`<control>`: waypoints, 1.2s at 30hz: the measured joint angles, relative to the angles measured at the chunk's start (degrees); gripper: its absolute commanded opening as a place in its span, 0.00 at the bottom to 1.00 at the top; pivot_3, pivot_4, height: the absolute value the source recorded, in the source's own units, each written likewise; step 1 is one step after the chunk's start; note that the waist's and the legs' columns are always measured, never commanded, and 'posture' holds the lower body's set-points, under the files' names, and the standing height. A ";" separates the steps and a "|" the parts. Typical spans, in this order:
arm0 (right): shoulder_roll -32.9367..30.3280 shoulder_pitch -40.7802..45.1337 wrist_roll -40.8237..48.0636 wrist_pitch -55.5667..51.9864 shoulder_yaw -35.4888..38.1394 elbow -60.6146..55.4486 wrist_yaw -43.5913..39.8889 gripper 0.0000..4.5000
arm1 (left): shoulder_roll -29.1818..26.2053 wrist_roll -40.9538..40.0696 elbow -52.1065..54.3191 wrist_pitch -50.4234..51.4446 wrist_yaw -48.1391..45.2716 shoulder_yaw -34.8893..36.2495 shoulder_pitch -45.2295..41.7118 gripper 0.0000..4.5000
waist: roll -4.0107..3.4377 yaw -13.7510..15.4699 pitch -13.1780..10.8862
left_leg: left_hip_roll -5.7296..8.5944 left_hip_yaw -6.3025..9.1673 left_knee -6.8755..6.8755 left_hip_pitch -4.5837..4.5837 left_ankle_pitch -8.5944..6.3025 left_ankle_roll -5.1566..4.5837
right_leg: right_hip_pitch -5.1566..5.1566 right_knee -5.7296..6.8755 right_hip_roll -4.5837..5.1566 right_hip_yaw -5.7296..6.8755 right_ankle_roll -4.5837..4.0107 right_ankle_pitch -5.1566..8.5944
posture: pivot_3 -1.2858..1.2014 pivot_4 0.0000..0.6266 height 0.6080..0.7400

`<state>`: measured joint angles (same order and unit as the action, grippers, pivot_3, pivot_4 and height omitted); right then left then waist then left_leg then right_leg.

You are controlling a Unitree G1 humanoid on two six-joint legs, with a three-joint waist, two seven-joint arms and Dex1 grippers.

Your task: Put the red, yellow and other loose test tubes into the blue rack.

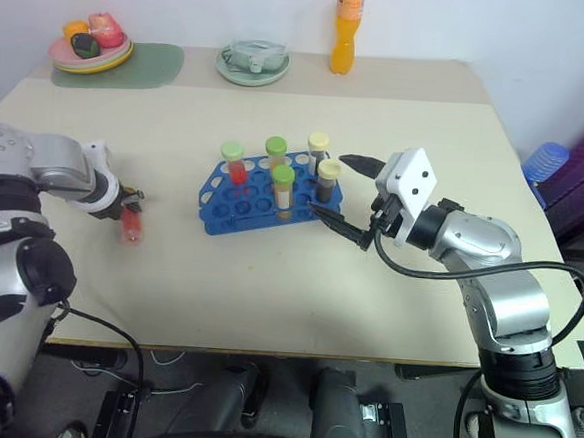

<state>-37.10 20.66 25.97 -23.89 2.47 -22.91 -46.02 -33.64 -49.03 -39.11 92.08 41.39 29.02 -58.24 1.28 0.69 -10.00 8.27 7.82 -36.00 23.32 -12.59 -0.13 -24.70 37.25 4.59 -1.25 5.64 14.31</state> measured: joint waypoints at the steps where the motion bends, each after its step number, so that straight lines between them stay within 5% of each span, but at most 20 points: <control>1: 0.00 -0.12 -0.02 0.33 0.01 0.01 -0.04 1.00 | -0.12 -0.97 1.57 0.00 -0.13 -0.04 1.17 0.22 | -0.02 -0.05 0.01 | 0.00 0.00 -0.01 -0.01 0.00 0.00 | 0.00 0.04 0.00 0.00 0.00 0.00 | 0.52 0.24 1.00; 8: 0.10 -1.12 -0.03 1.38 -0.20 0.81 -1.13 1.00 | -2.36 -13.99 24.50 -0.06 -3.87 -1.07 16.69 0.22 | -0.04 -1.31 0.03 | -0.01 -0.02 -0.03 -0.02 0.00 0.02 | -0.03 0.16 -0.01 -0.08 -0.02 0.00 | 0.52 0.24 1.00; 12: 0.16 -0.89 -0.03 2.16 -0.48 1.89 -1.98 1.00 | -3.81 -14.10 41.48 -4.11 -15.34 -1.26 27.27 0.22 | -0.04 -1.52 0.03 | -0.03 -0.04 0.00 -0.02 -0.01 0.02 | -0.05 0.12 -0.01 -0.09 -0.04 0.00 | 0.52 0.24 1.00; 19: 0.43 -1.27 -0.08 3.11 -1.03 3.52 -2.85 1.00 | -2.76 -3.27 61.01 -41.45 -53.46 -3.13 43.50 0.22 | -0.07 0.00 0.04 | -0.05 -0.14 0.00 0.00 -0.09 -0.11 | 0.08 -0.21 0.05 -0.08 -0.19 -0.02 | 0.52 0.24 1.00; 25: 0.16 -7.11 0.04 3.07 0.57 3.26 -2.68 1.00 | 2.20 7.21 61.80 -64.59 -72.52 -10.75 46.68 0.22 | -0.09 1.15 0.05 | -0.05 -0.17 -0.09 0.01 -0.36 -0.58 | 0.19 -0.38 0.07 -0.07 -0.19 -0.01 | 0.52 0.24 1.00; 36: -0.59 -17.91 0.01 2.92 7.07 -0.90 0.11 1.00 | 16.81 27.13 40.59 -96.18 -82.03 -27.10 40.47 0.22 | -0.17 1.50 0.10 | -0.05 -0.19 -0.12 0.01 -0.38 -0.63 | 0.20 -0.40 0.05 -0.07 -0.12 -0.05 | 0.52 0.24 1.00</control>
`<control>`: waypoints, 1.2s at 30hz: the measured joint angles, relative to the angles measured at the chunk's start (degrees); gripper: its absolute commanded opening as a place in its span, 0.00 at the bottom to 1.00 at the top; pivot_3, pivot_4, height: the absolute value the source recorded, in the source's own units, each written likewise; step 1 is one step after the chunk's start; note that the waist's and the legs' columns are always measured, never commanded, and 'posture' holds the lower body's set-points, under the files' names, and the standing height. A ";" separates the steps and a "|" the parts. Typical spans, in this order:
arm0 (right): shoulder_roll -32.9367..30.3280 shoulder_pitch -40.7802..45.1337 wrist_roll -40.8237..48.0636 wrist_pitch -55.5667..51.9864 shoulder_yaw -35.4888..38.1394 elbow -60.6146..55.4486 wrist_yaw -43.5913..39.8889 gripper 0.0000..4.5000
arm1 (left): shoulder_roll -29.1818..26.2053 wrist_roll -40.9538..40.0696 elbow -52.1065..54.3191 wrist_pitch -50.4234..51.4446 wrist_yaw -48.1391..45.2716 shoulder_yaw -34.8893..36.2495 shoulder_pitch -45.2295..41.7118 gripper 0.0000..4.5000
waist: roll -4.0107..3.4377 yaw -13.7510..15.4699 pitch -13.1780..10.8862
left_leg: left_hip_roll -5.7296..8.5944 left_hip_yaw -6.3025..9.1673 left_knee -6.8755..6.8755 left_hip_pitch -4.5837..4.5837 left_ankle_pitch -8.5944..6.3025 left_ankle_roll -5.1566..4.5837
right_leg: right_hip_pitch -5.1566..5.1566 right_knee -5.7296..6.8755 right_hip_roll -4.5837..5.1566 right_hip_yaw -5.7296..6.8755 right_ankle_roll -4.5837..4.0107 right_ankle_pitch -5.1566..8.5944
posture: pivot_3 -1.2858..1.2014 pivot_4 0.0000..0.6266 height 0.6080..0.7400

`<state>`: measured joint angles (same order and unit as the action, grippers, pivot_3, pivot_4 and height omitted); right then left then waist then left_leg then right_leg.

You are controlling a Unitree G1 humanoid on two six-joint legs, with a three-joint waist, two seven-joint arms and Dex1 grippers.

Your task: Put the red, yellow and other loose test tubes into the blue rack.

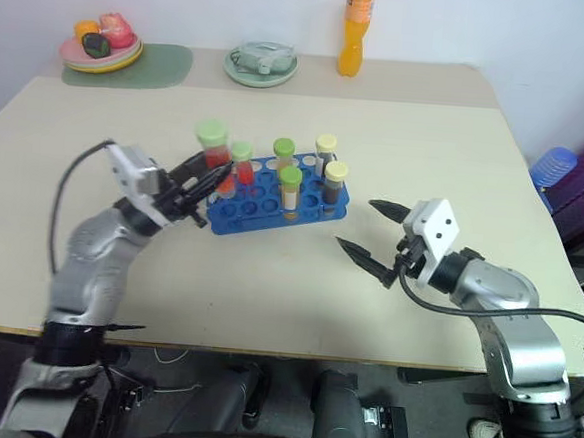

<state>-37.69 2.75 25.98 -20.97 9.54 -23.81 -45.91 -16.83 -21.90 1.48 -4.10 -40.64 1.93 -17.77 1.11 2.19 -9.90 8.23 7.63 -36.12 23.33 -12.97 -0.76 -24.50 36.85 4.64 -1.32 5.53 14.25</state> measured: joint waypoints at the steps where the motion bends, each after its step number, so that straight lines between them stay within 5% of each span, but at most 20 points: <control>1: -0.08 -0.70 0.00 -0.10 0.44 -0.49 0.35 1.00 | 0.72 0.89 -2.20 -1.88 -0.43 -0.67 -0.06 0.22 | 0.00 -0.04 0.00 | 0.00 0.00 0.01 0.00 0.00 0.00 | -0.01 0.01 0.00 0.00 0.01 0.00 | 0.52 0.24 1.00; 12: 0.07 -11.37 0.03 0.05 5.48 -3.37 2.67 1.00 | 4.13 5.46 -17.03 -17.69 -3.54 -2.05 -1.29 0.22 | -0.16 0.14 0.14 | 0.00 0.01 -0.06 -0.05 -0.03 -0.06 | 0.09 0.04 0.00 0.02 0.06 -0.02 | 0.52 0.24 1.00; 26: 0.19 -13.24 0.14 0.53 7.54 -5.15 3.52 1.00 | 5.73 5.11 -24.15 -17.93 -6.41 -2.83 -3.37 0.22 | -0.24 0.16 0.20 | 0.02 0.01 -0.09 -0.06 -0.06 -0.12 | 0.13 0.02 0.00 0.04 0.14 0.00 | 0.52 0.24 1.00; 32: 0.59 -13.05 0.10 0.69 7.51 -5.15 4.06 1.00 | 5.97 2.69 -22.15 -12.06 -8.77 -3.34 -2.88 0.83 | -0.24 0.15 0.20 | 0.02 0.01 -0.10 -0.05 -0.07 -0.13 | 0.13 0.02 0.00 0.04 0.15 0.00 | 0.52 0.24 1.00; 36: 1.16 -13.04 -0.30 1.80 7.45 -4.91 4.68 1.00 | 5.82 3.60 -18.65 -9.40 -7.14 -3.54 -2.03 0.83 | -0.24 0.00 0.20 | 0.02 0.01 -0.08 -0.06 -0.06 -0.11 | 0.09 0.08 -0.01 0.03 0.15 0.00 | 0.52 0.24 1.00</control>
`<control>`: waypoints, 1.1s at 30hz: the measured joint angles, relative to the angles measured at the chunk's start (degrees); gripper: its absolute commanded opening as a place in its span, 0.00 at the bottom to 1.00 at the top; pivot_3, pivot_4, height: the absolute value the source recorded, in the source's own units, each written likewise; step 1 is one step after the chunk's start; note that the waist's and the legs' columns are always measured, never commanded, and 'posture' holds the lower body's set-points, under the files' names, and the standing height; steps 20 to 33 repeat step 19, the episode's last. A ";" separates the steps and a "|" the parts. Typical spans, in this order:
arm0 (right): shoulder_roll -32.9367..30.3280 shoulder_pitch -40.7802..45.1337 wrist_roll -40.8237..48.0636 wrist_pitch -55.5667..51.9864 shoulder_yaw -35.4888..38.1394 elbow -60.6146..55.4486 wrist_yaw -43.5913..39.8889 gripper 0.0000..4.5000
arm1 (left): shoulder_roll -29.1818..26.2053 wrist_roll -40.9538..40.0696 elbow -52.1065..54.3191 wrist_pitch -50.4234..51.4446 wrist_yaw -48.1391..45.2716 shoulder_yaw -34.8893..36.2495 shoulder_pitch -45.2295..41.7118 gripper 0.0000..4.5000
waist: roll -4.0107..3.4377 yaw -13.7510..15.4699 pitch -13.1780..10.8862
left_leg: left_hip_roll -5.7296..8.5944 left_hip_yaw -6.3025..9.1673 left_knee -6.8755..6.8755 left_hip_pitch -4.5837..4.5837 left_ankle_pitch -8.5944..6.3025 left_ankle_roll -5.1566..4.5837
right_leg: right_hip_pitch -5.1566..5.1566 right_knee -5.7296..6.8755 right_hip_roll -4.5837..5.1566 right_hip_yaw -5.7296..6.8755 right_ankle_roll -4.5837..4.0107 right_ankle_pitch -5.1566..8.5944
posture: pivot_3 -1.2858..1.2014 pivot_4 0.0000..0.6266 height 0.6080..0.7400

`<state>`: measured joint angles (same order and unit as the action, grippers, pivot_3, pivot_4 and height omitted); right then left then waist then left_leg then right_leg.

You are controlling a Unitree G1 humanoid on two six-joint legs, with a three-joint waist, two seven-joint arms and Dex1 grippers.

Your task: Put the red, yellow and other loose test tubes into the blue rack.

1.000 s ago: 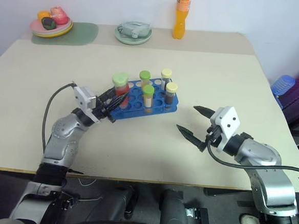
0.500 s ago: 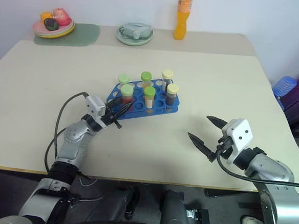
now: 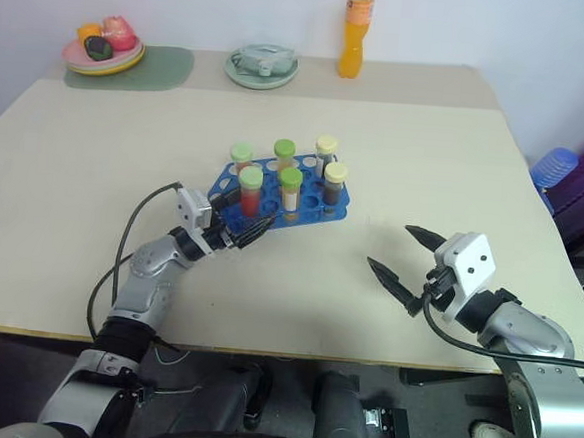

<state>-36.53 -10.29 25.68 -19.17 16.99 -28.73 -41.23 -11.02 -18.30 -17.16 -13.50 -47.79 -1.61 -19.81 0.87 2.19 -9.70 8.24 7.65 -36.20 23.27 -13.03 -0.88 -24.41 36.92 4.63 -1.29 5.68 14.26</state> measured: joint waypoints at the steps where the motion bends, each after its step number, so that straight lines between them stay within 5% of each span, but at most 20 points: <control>1: 0.27 0.14 -0.18 0.36 -0.10 0.40 0.30 1.00 | -0.27 0.50 1.51 1.13 0.92 -0.09 0.18 0.83 | 0.00 0.04 0.00 | 0.00 0.00 -0.01 0.00 0.00 0.00 | 0.00 0.01 0.00 0.00 0.00 0.00 | 0.52 0.24 1.00; 6: 2.04 1.37 -0.82 1.59 0.08 4.38 2.08 1.00 | -0.41 -0.73 6.96 6.44 4.11 0.79 2.45 0.83 | -0.01 -0.02 0.00 | 0.00 0.00 0.00 -0.01 0.00 0.00 | 0.00 0.01 -0.01 -0.01 0.00 0.00 | 0.52 0.24 1.00; 16: 7.96 2.56 -4.14 8.79 1.68 13.15 8.28 1.00 | -11.52 -1.56 13.36 9.34 4.19 7.54 13.00 0.83 | -0.10 0.32 0.00 | -0.01 0.00 -0.01 -0.04 0.01 0.04 | 0.03 0.04 -0.01 -0.03 -0.04 0.01 | 0.52 0.24 1.00; 33: 8.77 2.39 -4.26 9.30 1.66 13.20 9.41 1.00 | -12.59 -2.79 15.52 11.72 3.52 7.49 12.99 0.83 | -0.11 0.04 0.01 | -0.01 0.00 0.05 -0.05 0.01 0.04 | -0.02 0.06 -0.01 -0.03 -0.03 0.01 | 0.52 0.24 1.00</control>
